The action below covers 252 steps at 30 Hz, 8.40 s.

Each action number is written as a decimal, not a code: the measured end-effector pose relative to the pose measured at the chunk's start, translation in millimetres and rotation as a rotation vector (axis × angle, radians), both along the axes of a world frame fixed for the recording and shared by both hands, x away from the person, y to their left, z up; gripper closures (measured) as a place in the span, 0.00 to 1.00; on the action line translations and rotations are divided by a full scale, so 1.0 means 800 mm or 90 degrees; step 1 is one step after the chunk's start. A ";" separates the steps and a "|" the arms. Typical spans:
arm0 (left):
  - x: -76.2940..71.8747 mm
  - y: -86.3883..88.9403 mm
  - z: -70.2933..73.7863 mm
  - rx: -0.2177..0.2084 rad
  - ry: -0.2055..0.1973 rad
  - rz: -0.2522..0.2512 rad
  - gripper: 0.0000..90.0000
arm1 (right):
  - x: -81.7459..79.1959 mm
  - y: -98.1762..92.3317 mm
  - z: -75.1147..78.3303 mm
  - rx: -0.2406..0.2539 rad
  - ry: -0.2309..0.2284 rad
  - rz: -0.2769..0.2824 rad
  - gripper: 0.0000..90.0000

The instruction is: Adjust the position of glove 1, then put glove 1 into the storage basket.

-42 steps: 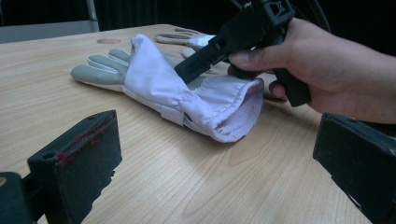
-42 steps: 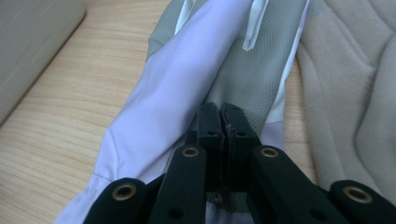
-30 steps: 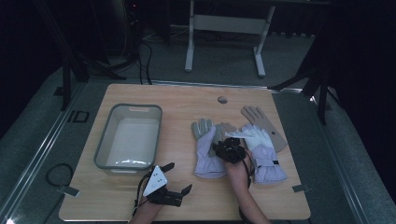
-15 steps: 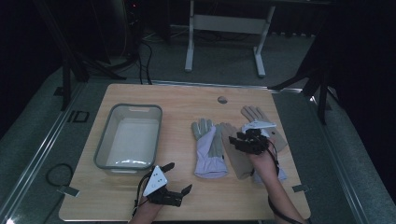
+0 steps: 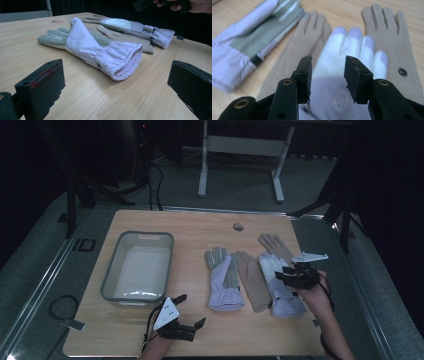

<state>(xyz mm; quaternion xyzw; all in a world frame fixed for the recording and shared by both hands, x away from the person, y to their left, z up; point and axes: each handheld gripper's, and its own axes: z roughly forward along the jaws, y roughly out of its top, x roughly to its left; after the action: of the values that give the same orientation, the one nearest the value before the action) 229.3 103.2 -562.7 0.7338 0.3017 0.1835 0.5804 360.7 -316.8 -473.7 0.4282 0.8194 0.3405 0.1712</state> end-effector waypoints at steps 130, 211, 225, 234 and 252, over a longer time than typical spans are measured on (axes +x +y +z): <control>-0.002 0.000 0.000 -0.002 -0.005 0.017 0.02 | 0.010 0.214 0.002 -0.011 0.077 0.108 0.65; 0.103 -0.078 0.020 0.161 0.347 0.068 0.20 | 0.038 0.137 -0.091 0.199 0.255 0.018 0.67; 0.109 -0.075 0.016 0.131 0.398 -0.015 0.52 | -0.003 0.180 -0.071 0.001 0.071 0.029 0.87; 0.112 -0.074 0.019 0.132 0.413 -0.045 0.74 | -0.011 0.192 -0.069 -0.039 0.034 0.026 0.89; 0.112 -0.070 0.041 0.152 0.388 -0.048 0.84 | -0.016 0.192 -0.052 -0.016 0.003 0.017 0.91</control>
<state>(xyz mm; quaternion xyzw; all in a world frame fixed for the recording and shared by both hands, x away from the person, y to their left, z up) 318.6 46.9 -530.0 0.8285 0.4107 -0.0318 0.3794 347.6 -162.9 -515.4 0.4158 0.8298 0.3313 0.1699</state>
